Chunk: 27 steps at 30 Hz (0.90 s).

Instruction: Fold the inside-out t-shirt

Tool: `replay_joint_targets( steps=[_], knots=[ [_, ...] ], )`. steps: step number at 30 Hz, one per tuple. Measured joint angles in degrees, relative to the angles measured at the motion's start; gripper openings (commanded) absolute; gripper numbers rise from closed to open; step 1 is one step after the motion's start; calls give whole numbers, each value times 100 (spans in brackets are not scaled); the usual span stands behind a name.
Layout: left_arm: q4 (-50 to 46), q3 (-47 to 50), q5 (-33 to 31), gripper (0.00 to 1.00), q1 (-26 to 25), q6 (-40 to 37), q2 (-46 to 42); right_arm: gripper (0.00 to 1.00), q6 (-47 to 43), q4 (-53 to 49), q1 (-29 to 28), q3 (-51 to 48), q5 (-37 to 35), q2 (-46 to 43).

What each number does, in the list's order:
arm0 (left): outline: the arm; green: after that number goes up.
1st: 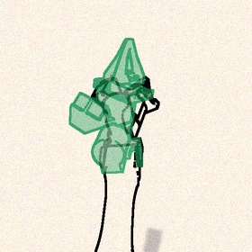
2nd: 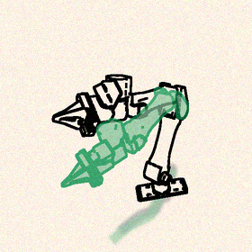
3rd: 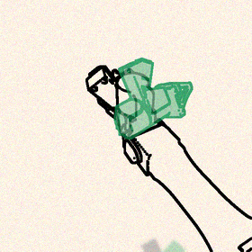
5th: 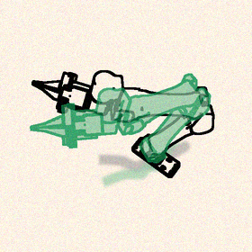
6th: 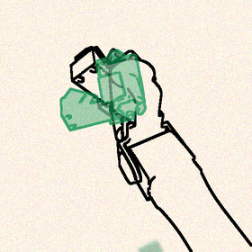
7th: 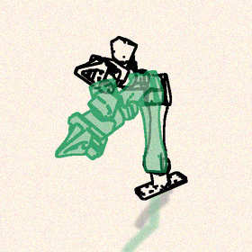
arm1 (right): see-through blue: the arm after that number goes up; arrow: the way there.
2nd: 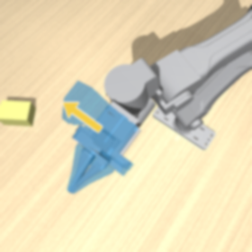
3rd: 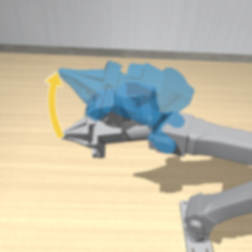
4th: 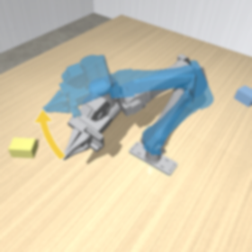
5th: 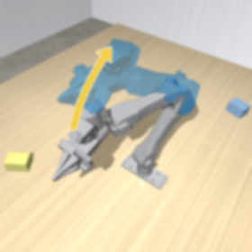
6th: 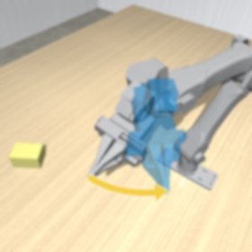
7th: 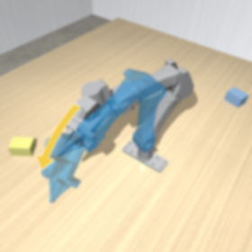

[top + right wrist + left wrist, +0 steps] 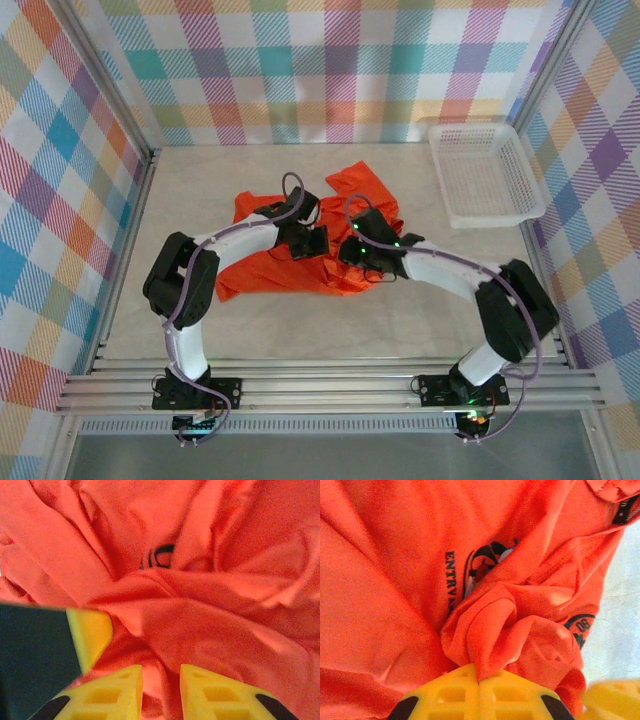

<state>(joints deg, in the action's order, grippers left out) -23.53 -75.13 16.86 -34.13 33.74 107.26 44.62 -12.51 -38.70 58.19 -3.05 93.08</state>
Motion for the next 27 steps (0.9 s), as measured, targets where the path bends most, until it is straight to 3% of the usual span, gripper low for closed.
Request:
replay_joint_targets(
  steps=[4, 11, 13, 15, 17, 22, 27],
  knots=[
    [-11, 22, -133, 0, -7, -4, -57, 45, -136, -138, 0, 455, 11, 595],
    [-4, 74, -151, 0, -26, -7, -66, 54, -87, -160, -7, -76, 76, 684],
    [-4, 74, -149, 0, -26, -7, -66, 44, -52, -164, -17, -160, 83, 688],
    [-4, 74, -149, 0, -26, -4, -66, 15, -28, -138, -17, -155, 103, 695],
    [-4, 74, -151, 0, -26, -4, -66, 0, -9, -131, -17, -146, 98, 699],
    [-9, 74, -177, 0, -26, -11, -66, 0, -79, -452, -17, 26, 24, 553],
    [-9, 74, -282, 0, -24, -31, -66, 0, -361, -721, 92, -177, 61, -911]
  ],
)
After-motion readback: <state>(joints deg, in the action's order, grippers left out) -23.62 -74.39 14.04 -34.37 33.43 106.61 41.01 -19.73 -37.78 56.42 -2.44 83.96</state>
